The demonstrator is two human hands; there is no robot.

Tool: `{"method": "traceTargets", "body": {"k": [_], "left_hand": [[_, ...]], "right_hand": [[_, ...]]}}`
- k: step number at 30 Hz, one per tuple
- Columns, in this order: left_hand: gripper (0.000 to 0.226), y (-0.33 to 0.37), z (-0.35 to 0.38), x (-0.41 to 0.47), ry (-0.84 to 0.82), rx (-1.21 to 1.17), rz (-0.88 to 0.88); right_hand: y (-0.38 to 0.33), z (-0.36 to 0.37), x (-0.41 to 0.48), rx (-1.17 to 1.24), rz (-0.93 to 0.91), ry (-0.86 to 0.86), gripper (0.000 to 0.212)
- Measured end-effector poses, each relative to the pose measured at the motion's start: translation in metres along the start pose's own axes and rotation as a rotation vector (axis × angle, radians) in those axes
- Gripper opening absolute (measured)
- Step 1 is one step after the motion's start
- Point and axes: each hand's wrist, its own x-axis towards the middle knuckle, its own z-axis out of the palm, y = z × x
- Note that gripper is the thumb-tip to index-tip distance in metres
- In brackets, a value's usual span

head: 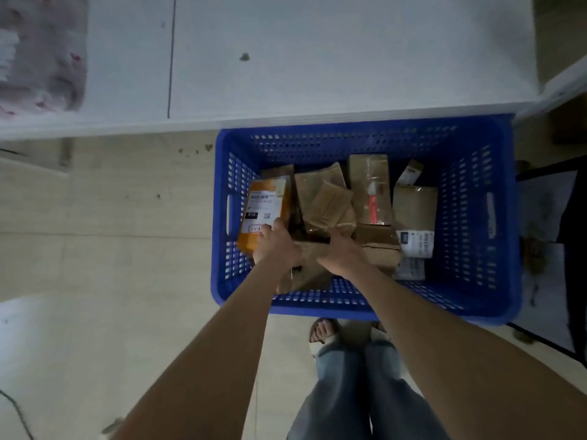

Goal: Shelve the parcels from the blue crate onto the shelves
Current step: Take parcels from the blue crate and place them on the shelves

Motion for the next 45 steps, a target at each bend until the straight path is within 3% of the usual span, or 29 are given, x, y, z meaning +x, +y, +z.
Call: {"method": "traceTargets", "body": {"k": [6, 9, 14, 19, 23, 26, 28, 30, 34, 36, 39, 41, 45], "left_hand": [[0.109, -0.039, 0.042, 0.047, -0.108, -0.245, -0.213], [0.105, -0.042, 0.049, 0.055, -0.134, -0.251, -0.191], [0.096, -0.03, 0.028, 0.04, -0.011, -0.306, -0.117], [0.097, -0.012, -0.021, -0.01, 0.215, -0.236, 0.083], [0.089, -0.007, -0.063, -0.063, 0.431, 0.011, 0.408], [0.09, 0.0, -0.099, -0.107, 0.407, 0.118, 0.577], [0.071, 0.009, -0.121, -0.134, 0.381, 0.085, 0.624], [0.045, 0.018, -0.145, -0.159, 0.412, -0.047, 0.588], [0.033, 0.024, -0.187, -0.188, 0.46, -0.265, 0.362], [0.045, 0.023, -0.205, -0.2, 0.408, -0.356, 0.192], [0.063, 0.025, -0.228, -0.221, 0.224, -0.675, 0.011], [0.066, 0.029, -0.24, -0.237, 0.116, -0.84, -0.009], [0.064, 0.037, -0.267, -0.277, 0.009, -0.934, -0.022]], "right_hand": [[0.007, 0.052, 0.067, 0.238, 0.087, -0.128, 0.055], [0.021, 0.073, 0.101, 0.466, 0.16, -0.138, 0.059], [-0.009, 0.032, 0.052, 0.756, 0.205, -0.083, 0.039], [-0.036, -0.02, -0.005, 0.946, 0.208, -0.093, 0.049], [-0.057, -0.064, -0.061, 1.156, 0.207, -0.241, 0.066], [-0.07, -0.096, -0.101, 1.226, 0.182, -0.286, 0.069], [-0.077, -0.114, -0.124, 1.206, 0.163, -0.268, 0.057], [-0.085, -0.129, -0.148, 1.174, 0.142, -0.254, 0.04], [-0.098, -0.163, -0.2, 1.144, 0.099, -0.232, 0.024], [-0.101, -0.179, -0.222, 1.132, 0.085, -0.227, 0.029], [-0.104, -0.202, -0.253, 1.111, 0.058, -0.209, 0.022], [-0.108, -0.215, -0.272, 1.095, 0.034, -0.194, 0.02], [-0.12, -0.238, -0.309, 1.059, -0.068, -0.229, 0.033]]}}
